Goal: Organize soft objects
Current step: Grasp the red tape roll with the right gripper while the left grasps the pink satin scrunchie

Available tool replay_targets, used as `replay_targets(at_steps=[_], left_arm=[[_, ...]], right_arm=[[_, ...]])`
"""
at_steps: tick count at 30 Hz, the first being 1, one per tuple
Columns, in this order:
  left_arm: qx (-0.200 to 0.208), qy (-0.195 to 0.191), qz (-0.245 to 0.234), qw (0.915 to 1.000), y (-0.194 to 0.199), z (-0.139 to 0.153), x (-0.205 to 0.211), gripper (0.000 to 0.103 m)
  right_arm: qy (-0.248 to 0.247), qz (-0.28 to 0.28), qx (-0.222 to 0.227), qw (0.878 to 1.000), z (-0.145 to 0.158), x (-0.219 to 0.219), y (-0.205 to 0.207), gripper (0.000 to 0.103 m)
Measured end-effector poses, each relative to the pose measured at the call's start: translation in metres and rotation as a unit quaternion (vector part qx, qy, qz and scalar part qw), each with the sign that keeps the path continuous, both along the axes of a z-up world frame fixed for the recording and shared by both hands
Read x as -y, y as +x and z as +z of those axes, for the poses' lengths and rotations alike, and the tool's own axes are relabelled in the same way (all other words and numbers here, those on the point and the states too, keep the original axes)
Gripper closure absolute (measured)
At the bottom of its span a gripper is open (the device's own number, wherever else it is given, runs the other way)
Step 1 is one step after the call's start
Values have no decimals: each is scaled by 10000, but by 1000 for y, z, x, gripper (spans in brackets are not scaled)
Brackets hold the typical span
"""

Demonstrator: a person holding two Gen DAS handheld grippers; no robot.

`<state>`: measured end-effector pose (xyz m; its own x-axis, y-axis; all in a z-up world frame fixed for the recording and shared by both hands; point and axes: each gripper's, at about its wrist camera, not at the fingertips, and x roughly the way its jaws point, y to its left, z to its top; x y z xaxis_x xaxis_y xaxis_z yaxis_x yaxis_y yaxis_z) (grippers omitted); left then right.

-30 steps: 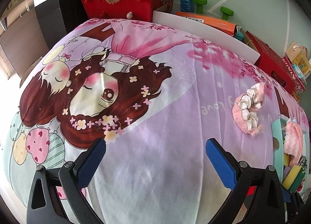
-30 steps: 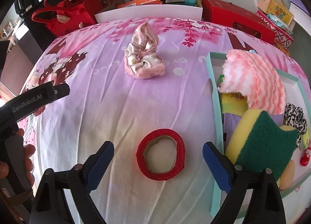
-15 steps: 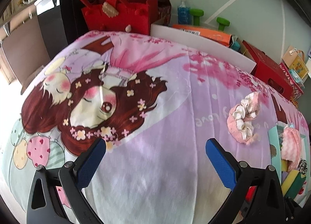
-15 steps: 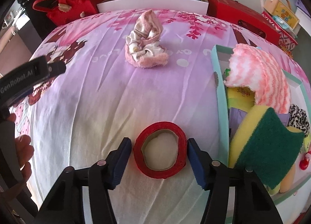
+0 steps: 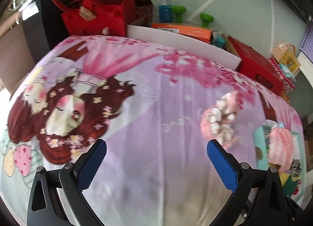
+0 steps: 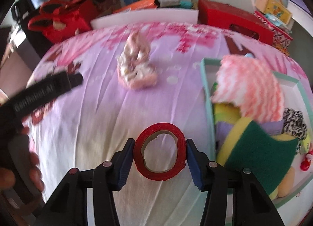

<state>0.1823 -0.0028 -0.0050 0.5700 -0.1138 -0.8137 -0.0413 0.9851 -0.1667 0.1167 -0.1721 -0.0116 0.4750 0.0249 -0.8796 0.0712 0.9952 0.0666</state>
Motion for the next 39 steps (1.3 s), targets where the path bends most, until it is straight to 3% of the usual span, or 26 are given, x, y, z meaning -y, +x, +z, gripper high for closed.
replay_targets(at_steps=[5,9,14,23,29,33,39], left_arm=[[165,24,-63,9998,5,2,15,1],[101,-324,-227,9992,15,-7,25,1],[135,-309,-409,9986,21,-16,43,2],[103,-384,-734,9965,27,-29,67,41],[121,-172,-724,9972,29,-39,73,62],[159,-224,-797,9964,28,-40,74,85],[243,-297,-796,9961,26,-39,73,93]], right_arm=[[184,-384,352,9985,22,19,5,48],[93,-691,541,9961,37,34,8,48],[90,-956,682,9930,47,47,5,48],[103,-1058,691,9919,44,48,-1,48],[0,-1002,723,9923,44,42,-5,48],[80,-945,699,9930,41,39,-5,48],[113,-961,720,9927,40,42,-8,48]])
